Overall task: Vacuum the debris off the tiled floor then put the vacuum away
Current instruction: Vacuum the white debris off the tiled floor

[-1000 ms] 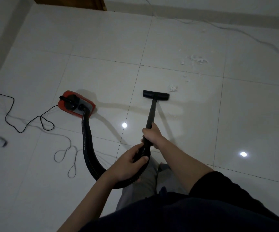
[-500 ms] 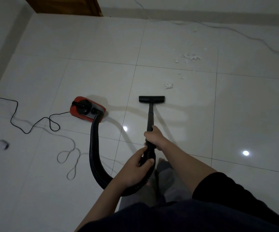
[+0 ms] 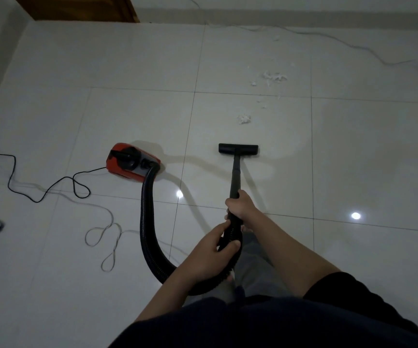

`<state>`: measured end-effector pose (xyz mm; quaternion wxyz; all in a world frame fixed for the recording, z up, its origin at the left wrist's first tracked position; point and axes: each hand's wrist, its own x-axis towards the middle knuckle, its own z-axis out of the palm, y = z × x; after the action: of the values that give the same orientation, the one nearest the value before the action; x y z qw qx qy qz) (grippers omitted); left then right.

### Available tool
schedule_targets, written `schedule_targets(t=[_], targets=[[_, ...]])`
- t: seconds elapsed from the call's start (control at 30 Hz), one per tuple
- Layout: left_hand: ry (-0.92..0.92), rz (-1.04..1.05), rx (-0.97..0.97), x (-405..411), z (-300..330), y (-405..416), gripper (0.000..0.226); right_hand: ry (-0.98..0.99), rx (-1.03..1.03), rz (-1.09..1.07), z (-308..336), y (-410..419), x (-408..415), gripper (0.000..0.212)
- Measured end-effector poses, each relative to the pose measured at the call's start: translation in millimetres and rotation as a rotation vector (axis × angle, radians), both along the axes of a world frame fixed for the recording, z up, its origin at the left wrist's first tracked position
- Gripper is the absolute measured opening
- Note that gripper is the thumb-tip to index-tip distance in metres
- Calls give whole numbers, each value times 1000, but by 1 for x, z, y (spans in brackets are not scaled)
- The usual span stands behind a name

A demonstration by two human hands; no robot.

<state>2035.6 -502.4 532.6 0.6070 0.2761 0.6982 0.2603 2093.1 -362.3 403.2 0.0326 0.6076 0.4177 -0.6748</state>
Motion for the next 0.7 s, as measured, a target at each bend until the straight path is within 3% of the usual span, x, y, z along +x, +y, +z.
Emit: schedule_targets(t=[0.17,0.6,0.7], targets=[[1,-51,1,2,0,-18,55,-12,11,-43,-8,-24,8,46],[-5,-58,21,8,-3,-17,47,33,30,-86,-17,-25,15,15],[-37,-33,2,10,-2,-6,48,37,45,-71,-19,-11,14,17]])
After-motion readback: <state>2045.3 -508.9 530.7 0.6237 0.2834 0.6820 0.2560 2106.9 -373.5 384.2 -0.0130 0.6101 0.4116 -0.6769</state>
